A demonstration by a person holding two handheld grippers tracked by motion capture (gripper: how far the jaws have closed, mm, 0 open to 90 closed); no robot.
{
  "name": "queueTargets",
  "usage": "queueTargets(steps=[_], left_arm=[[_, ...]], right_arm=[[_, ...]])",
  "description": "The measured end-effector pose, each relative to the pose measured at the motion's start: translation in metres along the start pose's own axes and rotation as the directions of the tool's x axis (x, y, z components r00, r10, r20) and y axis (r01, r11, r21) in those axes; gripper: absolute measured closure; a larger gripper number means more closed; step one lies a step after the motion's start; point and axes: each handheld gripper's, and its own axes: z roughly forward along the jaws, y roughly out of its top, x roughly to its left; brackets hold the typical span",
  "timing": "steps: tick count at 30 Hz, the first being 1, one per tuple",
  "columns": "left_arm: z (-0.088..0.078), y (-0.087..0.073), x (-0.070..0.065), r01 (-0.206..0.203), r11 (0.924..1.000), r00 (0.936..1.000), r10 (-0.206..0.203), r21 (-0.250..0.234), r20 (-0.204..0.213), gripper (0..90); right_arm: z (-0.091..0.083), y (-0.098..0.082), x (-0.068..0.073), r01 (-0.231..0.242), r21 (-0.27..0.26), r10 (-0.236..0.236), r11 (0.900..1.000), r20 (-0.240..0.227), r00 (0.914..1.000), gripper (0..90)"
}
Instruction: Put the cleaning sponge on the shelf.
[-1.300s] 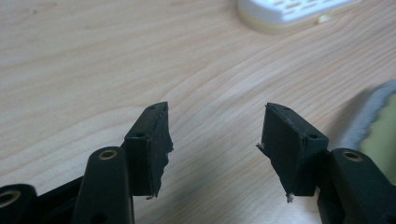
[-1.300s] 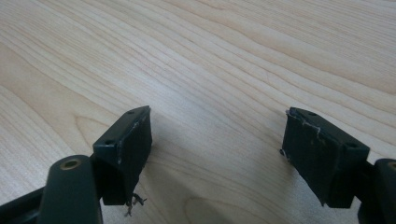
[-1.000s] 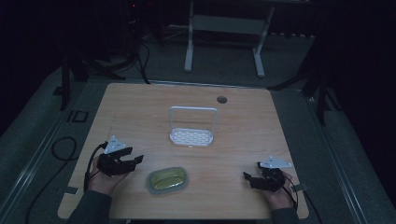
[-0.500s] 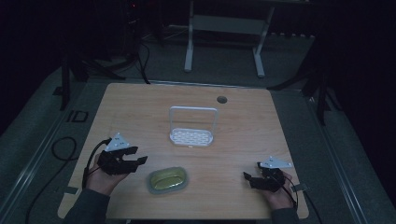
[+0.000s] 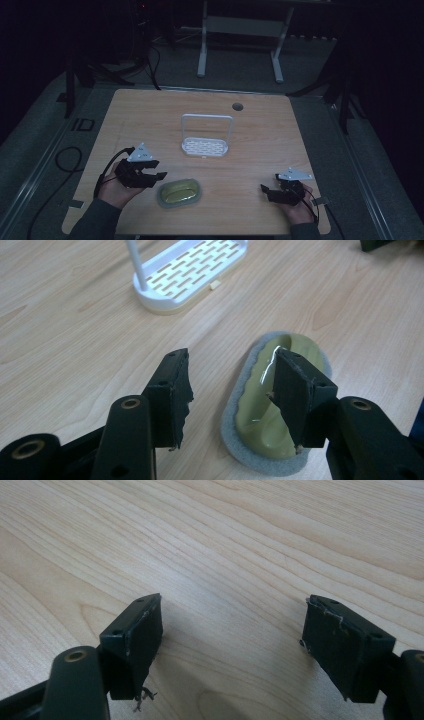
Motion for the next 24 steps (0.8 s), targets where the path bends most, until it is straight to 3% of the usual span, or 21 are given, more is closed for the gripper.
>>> queueTargets(steps=[8, 24], left_arm=[[0.008, 0.01, -0.007, -0.047, 0.9981, 0.9986, 0.046, 0.04, 0.027, 49.2], [0.02, 0.027, -0.015, -0.133, 0.9851, 0.99, 0.127, 0.11, 0.062, 48.6]], right_arm=[[0.0, 0.0, 0.0, 0.0, 0.0, 0.0, 1.0, 0.0, 1.0, 23.5], [0.0, 0.0, 0.0, 0.0, 0.0, 0.0, 1.0, 0.0, 1.0, 23.5]])
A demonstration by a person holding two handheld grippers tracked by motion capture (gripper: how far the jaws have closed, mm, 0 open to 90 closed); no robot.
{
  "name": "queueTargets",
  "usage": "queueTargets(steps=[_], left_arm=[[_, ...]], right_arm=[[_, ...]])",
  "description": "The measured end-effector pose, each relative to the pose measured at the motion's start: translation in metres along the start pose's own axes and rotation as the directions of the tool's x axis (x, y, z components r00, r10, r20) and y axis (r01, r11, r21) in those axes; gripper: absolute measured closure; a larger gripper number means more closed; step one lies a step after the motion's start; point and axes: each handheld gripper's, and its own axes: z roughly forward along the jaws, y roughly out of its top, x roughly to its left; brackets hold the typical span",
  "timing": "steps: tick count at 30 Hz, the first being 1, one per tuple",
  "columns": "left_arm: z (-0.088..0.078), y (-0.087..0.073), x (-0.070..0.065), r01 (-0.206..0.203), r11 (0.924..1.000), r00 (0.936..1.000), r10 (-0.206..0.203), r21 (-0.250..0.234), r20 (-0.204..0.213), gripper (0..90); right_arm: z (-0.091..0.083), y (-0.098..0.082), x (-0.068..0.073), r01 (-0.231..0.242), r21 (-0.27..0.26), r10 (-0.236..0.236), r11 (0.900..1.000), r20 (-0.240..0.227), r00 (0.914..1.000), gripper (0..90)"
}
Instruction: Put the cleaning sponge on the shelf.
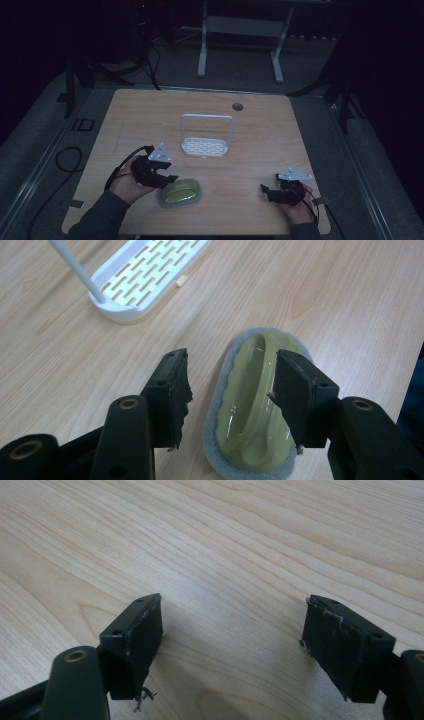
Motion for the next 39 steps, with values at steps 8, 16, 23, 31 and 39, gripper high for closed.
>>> queueTargets(steps=[8, 16, 23, 31, 39], left_arm=[[0.009, 0.003, -0.003, -0.023, 0.9989, 0.9995, 0.022, 0.042, 0.021, 48.6], [0.014, 0.01, -0.004, -0.044, 0.9956, 0.9982, 0.04, 0.083, 0.046, 48.7], [0.019, 0.016, -0.006, -0.078, 0.9892, 0.9954, 0.07, 0.124, 0.065, 49.8], [0.024, 0.022, -0.009, -0.096, 0.9845, 0.9932, 0.085, 0.147, 0.08, 50.4], [0.029, 0.026, -0.011, -0.119, 0.9744, 0.9898, 0.101, 0.191, 0.1, 51.4]], right_arm=[[0.0, 0.0, 0.0, 0.0, 0.0, 0.0, 1.0, 0.0, 1.0, 23.5], [0.0, 0.0, 0.0, 0.0, 0.0, 0.0, 1.0, 0.0, 1.0, 23.5], [0.0, 0.0, 0.0, 0.0, 0.0, 0.0, 1.0, 0.0, 1.0, 23.5], [0.0, 0.0, 0.0, 0.0, 0.0, 0.0, 1.0, 0.0, 1.0, 23.5], [0.0, 0.0, 0.0, 0.0, 0.0, 0.0, 1.0, 0.0, 1.0, 23.5]])
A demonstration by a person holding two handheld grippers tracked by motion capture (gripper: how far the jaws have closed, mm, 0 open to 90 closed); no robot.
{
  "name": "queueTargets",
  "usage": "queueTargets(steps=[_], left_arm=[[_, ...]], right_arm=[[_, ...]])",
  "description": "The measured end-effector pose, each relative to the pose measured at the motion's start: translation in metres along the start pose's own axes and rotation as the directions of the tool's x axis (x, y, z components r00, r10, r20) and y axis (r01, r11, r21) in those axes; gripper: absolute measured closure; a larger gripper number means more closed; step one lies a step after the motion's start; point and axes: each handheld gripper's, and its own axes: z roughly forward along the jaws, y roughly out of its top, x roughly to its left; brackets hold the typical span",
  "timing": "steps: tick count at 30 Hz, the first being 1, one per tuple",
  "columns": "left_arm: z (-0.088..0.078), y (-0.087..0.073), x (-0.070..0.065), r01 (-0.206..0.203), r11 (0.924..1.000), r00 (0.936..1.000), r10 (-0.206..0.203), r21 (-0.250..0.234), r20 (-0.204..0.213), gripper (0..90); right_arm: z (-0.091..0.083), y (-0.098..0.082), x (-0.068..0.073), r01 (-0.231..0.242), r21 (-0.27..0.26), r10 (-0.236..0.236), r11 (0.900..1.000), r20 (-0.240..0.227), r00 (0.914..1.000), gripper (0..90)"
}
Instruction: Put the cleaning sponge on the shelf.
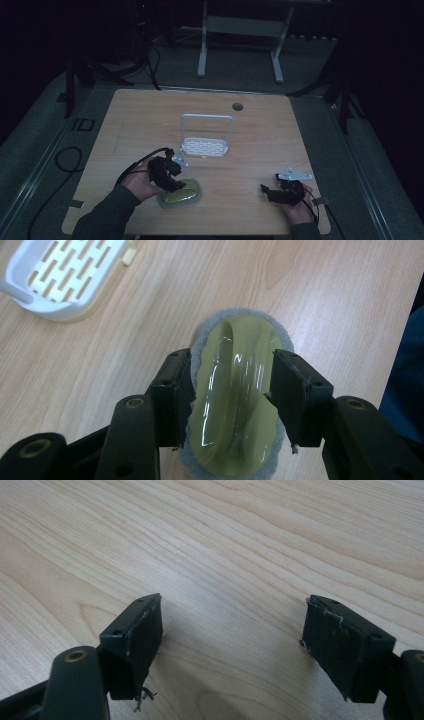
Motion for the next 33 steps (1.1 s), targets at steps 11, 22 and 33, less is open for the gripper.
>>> queueTargets(steps=[11, 22, 33], left_arm=[[0.006, 0.006, -0.002, -0.031, 0.9978, 0.9992, 0.03, 0.059, 0.026, 54.5], [0.01, 0.007, -0.003, -0.054, 0.9943, 0.9982, 0.051, 0.092, 0.033, 56.1], [0.013, 0.008, -0.003, -0.064, 0.9889, 0.9972, 0.058, 0.134, 0.047, 53.9]], right_arm=[[0.0, 0.0, 0.0, 0.0, 0.0, 0.0, 1.0, 0.0, 1.0, 23.5], [0.0, 0.0, 0.0, 0.0, 0.0, 0.0, 1.0, 0.0, 1.0, 23.5], [0.0, 0.0, 0.0, 0.0, 0.0, 0.0, 1.0, 0.0, 1.0, 23.5]])
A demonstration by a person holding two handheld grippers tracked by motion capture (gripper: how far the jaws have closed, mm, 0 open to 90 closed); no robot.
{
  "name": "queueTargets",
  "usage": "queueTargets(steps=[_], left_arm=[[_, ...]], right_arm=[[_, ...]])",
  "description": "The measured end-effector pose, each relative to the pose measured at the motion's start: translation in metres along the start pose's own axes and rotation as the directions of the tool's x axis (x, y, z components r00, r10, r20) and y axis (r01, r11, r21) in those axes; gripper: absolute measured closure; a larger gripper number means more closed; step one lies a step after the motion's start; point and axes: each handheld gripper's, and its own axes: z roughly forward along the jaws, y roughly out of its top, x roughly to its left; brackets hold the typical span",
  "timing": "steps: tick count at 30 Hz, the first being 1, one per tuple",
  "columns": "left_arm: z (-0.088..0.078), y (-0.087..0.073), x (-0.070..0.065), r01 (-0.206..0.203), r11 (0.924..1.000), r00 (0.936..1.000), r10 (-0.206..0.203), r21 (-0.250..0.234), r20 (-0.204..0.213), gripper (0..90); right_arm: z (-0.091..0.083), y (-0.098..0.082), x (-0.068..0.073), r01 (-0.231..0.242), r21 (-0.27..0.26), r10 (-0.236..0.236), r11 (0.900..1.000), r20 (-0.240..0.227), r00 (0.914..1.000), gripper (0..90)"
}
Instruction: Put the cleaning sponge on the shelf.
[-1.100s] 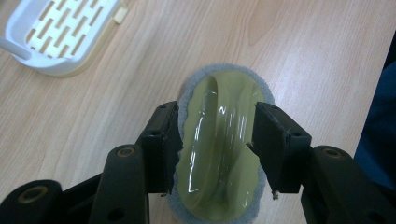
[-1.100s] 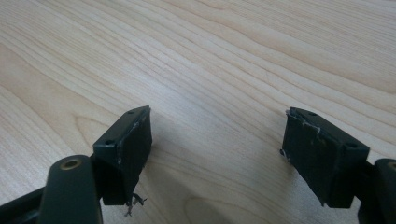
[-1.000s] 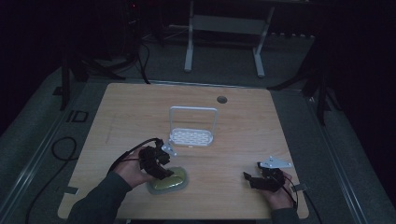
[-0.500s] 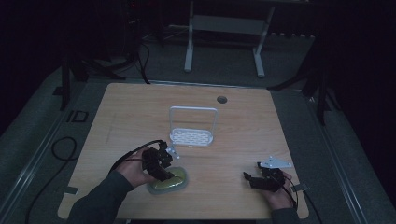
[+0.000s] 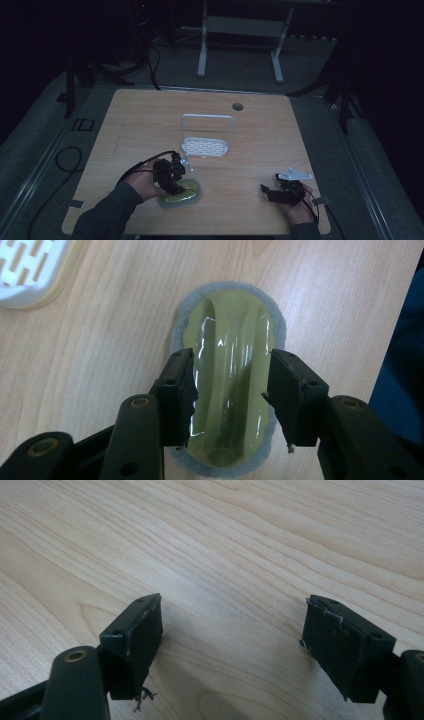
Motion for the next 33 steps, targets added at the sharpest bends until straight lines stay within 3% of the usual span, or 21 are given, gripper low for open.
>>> queueTargets(steps=[16, 33], left_arm=[[0.011, 0.006, -0.001, -0.012, 0.996, 0.9991, 0.009, 0.089, 0.042, 56.0], [0.02, 0.016, 0.005, -0.027, 0.98, 0.9967, 0.012, 0.197, 0.08, 62.8]], right_arm=[[0.0, 0.0, 0.0, 0.0, 0.0, 0.0, 1.0, 0.0, 1.0, 23.5], [0.0, 0.0, 0.0, 0.0, 0.0, 0.0, 1.0, 0.0, 1.0, 23.5]])
